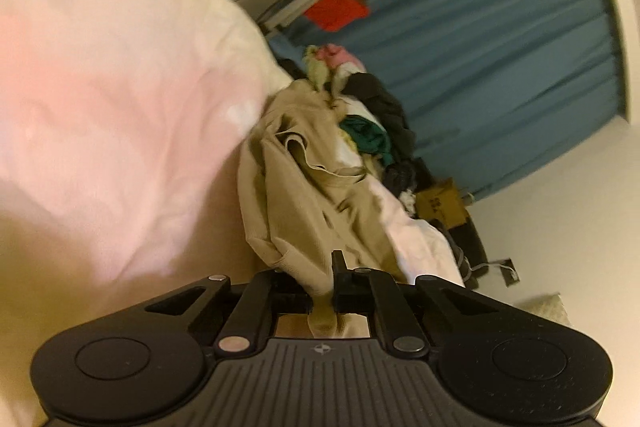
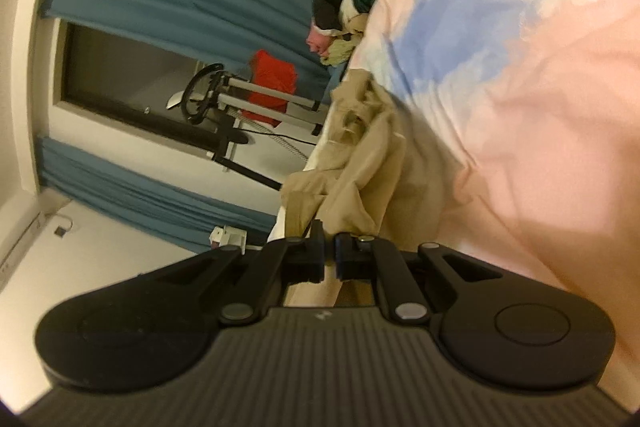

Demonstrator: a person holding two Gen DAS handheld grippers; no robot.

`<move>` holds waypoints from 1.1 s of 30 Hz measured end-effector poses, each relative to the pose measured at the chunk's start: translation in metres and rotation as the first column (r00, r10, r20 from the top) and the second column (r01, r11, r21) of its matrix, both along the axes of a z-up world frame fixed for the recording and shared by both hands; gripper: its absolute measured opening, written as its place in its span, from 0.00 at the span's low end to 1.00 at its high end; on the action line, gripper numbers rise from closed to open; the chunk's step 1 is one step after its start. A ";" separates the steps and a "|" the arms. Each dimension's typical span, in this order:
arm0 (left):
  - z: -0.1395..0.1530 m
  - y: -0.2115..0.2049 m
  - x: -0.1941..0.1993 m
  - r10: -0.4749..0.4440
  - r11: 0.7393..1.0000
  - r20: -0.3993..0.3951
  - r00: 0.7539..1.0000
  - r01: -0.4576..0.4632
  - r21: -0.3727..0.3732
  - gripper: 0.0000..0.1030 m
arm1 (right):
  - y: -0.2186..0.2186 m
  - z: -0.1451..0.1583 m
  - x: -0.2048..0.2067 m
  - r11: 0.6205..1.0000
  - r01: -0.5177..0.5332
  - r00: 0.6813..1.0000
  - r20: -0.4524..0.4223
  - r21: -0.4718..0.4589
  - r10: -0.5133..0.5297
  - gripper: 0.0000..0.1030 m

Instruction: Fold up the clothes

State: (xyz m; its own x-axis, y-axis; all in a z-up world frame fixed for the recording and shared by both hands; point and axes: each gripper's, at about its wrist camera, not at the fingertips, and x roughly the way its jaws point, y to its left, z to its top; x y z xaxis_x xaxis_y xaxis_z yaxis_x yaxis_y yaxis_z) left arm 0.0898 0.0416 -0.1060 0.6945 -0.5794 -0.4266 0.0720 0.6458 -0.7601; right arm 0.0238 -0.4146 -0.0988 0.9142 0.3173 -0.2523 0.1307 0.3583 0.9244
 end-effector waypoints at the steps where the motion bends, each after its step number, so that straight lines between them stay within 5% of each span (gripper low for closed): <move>1: 0.009 0.002 -0.007 -0.017 1.000 0.011 1.000 0.017 0.018 0.07 | 0.000 0.007 -0.005 1.000 -0.009 1.000 0.000 -0.002 0.009 0.08; 4: 0.038 0.008 -0.031 -0.075 0.993 0.035 0.997 0.071 0.099 0.07 | 0.001 0.033 -0.024 0.999 -0.039 0.999 -0.010 -0.035 0.039 0.08; 13: 0.081 0.042 -0.149 -0.154 0.985 -0.003 0.988 0.154 0.072 0.07 | 0.009 0.078 -0.151 0.994 -0.109 0.994 -0.036 -0.027 0.108 0.08; 16: 0.083 0.044 -0.155 -0.146 0.988 -0.045 0.988 0.148 0.052 0.07 | 0.007 0.083 -0.152 0.995 -0.094 0.994 -0.050 -0.030 0.093 0.08; 21: 0.078 0.030 -0.093 -0.078 0.996 -0.130 0.989 0.084 0.041 0.08 | 0.003 0.083 -0.101 0.999 -0.028 0.996 -0.082 -0.043 0.024 0.09; 26: 0.067 -0.004 -0.009 0.011 0.988 -0.141 0.990 0.011 0.155 0.08 | 0.000 0.073 -0.016 0.995 0.042 0.992 -0.115 -0.087 -0.052 0.10; 33: 0.033 -0.015 0.039 -0.018 0.982 -0.106 0.994 0.037 0.186 0.08 | -0.017 0.017 0.044 0.996 0.068 0.983 -0.167 -0.063 -0.078 0.10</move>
